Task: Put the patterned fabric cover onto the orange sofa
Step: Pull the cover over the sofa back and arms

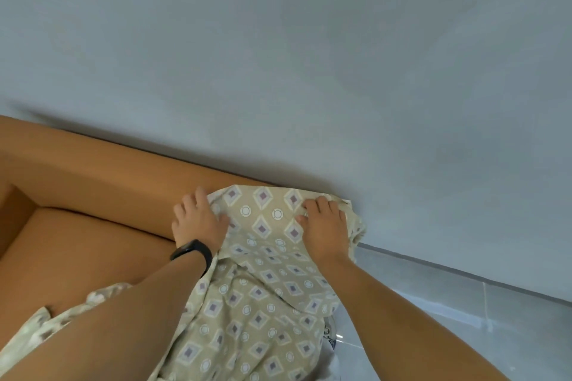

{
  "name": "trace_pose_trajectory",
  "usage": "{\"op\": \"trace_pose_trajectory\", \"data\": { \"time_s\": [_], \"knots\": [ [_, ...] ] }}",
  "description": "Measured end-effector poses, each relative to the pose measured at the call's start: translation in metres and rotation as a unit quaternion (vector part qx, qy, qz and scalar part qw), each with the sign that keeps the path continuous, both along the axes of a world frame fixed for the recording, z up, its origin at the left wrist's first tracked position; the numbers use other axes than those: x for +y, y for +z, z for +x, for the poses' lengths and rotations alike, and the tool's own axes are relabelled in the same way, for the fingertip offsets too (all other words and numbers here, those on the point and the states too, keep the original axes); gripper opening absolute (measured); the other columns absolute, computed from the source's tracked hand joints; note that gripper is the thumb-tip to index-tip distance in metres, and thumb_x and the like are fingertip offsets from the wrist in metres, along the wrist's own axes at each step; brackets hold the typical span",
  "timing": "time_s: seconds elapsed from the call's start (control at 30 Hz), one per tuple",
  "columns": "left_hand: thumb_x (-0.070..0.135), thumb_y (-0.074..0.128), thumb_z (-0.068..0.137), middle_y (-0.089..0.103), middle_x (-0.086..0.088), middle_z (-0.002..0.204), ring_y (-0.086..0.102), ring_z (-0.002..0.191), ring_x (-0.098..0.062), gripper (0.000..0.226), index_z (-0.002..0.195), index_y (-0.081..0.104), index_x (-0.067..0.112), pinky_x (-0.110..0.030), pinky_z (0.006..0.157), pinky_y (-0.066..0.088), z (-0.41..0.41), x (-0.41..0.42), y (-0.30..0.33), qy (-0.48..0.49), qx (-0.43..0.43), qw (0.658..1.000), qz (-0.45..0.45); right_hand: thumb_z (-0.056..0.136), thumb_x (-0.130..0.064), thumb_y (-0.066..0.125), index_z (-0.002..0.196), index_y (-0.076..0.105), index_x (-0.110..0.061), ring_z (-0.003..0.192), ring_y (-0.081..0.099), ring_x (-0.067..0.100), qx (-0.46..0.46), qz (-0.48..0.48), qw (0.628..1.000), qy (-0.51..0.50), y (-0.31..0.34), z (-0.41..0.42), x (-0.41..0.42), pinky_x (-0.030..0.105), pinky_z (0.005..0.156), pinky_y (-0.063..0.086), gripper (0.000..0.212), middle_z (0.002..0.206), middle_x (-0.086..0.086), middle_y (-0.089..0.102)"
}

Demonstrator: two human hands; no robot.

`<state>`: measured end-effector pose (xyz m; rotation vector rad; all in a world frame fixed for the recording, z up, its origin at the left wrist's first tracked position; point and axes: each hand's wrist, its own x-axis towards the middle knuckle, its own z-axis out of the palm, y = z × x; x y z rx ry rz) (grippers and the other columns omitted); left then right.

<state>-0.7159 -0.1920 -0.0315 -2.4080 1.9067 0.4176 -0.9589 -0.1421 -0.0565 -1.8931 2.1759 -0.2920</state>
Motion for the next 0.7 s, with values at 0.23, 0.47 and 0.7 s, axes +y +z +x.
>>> {"op": "trace_pose_trajectory", "data": {
  "time_s": [0.23,0.47,0.7],
  "knots": [
    [0.031,0.047,0.100,0.064,-0.019,0.111,0.063,0.092,-0.037,0.035,0.114,0.061,0.002,-0.039,0.079,0.052,0.030,-0.003,-0.027,0.225,0.139,0.951,0.162,0.099,-0.013,0.053,0.116,0.059,-0.015,0.096,0.064,0.023,-0.027,0.099,0.995,-0.012,0.003,0.006,-0.015,0.032,0.068,0.045,0.018,0.119,0.002,0.058],
    [0.025,0.034,0.106,0.060,-0.024,0.107,0.059,0.093,-0.035,0.031,0.122,0.048,0.003,-0.035,0.073,0.037,-0.013,-0.093,0.082,0.226,0.239,0.918,-0.222,0.096,0.006,0.049,0.101,0.053,-0.008,0.067,0.049,0.021,-0.211,-0.147,0.960,-0.115,0.041,0.007,-0.048,0.033,0.058,0.043,0.015,0.107,0.007,0.048],
    [0.024,0.050,0.098,0.062,-0.013,0.108,0.062,0.099,-0.038,0.027,0.122,0.042,0.015,-0.042,0.079,0.047,-0.019,-0.089,0.023,0.010,0.234,0.971,-0.046,0.104,-0.031,0.043,0.132,0.054,-0.013,0.132,0.045,0.032,-0.047,0.017,0.996,-0.077,-0.004,-0.015,-0.030,0.043,0.102,0.047,0.035,0.135,0.010,0.052]
  ]
}}
